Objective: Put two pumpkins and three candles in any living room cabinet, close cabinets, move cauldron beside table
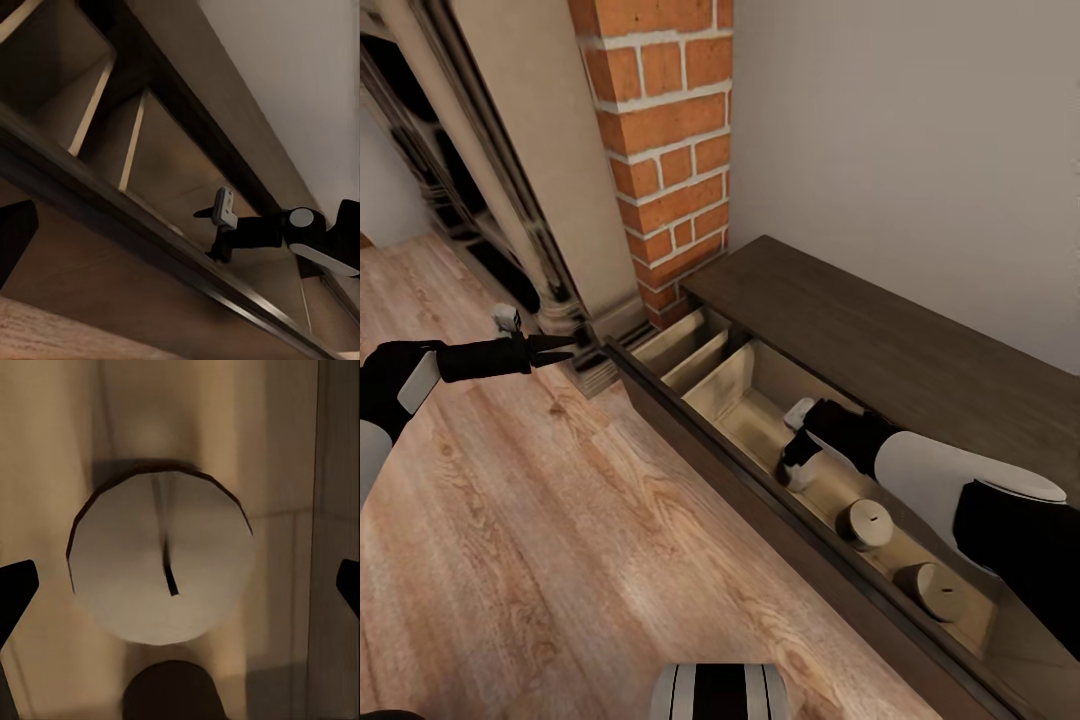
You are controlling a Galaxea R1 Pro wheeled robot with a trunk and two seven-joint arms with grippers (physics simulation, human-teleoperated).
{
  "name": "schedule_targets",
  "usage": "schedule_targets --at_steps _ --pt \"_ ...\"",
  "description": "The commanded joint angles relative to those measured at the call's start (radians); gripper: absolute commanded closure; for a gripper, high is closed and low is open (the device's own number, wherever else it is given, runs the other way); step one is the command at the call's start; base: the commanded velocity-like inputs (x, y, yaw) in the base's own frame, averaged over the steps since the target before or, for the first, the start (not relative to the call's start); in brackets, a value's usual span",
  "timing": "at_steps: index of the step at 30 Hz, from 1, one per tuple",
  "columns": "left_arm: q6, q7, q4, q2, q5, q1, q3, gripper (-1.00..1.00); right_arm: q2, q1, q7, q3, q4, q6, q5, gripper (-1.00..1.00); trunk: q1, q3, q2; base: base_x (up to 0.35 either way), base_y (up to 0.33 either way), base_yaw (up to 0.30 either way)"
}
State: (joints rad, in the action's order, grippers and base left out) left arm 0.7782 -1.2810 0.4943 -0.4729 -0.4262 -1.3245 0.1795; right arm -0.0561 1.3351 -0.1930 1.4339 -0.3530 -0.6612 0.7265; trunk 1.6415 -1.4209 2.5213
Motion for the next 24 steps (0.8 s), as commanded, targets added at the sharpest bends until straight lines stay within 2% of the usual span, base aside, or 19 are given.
schedule_targets --at_steps 1,7,11,18,24 --pt "0.009 -0.001 0.000 -0.001 -0.006 -0.001 0.006 -1.00 -0.001 0.001 -0.005 0.003 -0.002 -0.003 -0.004 -1.00 -0.001 0.003 0.000 0.000 0.000 0.000" --pt "0.009 -0.001 0.000 -0.001 -0.006 -0.001 0.007 -1.00 0.001 0.001 -0.005 0.003 0.011 -0.003 -0.004 -1.00 -0.003 0.026 -0.001 0.000 0.000 0.000" --pt "0.009 -0.001 0.000 -0.001 -0.006 -0.001 0.008 -1.00 0.027 0.001 -0.006 0.003 0.029 -0.003 -0.004 -1.00 -0.005 0.042 -0.002 0.000 0.000 0.000" --pt "0.009 0.000 0.000 -0.001 -0.005 -0.001 0.008 -1.00 0.032 0.001 -0.009 0.002 0.031 -0.003 -0.003 -1.00 -0.008 0.069 -0.004 0.000 0.000 0.000" --pt "0.009 0.000 0.000 0.000 -0.005 -0.001 0.008 -1.00 0.032 0.001 -0.065 0.002 0.031 -0.003 -0.003 -1.00 -0.011 0.092 -0.005 0.000 0.000 0.000"
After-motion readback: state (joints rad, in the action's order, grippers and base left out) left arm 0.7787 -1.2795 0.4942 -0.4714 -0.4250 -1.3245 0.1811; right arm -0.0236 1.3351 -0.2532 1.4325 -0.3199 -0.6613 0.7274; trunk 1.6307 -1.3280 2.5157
